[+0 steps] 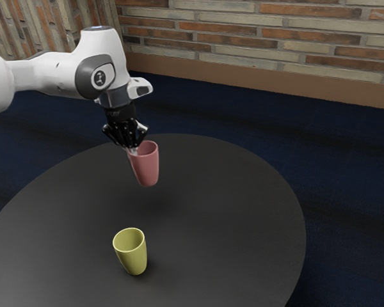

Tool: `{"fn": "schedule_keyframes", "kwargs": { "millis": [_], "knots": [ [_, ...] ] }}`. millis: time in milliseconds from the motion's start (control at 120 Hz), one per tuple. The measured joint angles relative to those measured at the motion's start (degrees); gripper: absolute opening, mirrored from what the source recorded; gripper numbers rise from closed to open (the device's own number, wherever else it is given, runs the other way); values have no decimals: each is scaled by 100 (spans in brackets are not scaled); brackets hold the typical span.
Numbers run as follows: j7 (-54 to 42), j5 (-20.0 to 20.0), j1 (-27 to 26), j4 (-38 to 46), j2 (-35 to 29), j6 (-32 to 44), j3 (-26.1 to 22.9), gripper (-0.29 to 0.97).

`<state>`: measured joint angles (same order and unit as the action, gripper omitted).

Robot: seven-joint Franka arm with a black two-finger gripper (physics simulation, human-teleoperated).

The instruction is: Place the left cup onto the right cup

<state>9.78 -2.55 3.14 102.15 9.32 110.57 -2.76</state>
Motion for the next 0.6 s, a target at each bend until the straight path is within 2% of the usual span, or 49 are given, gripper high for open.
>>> {"fn": "schedule_keyframes", "kwargs": {
  "millis": [600],
  "knots": [
    [15,0,-4,871,-885,-21,-364,-11]
  ]
}}
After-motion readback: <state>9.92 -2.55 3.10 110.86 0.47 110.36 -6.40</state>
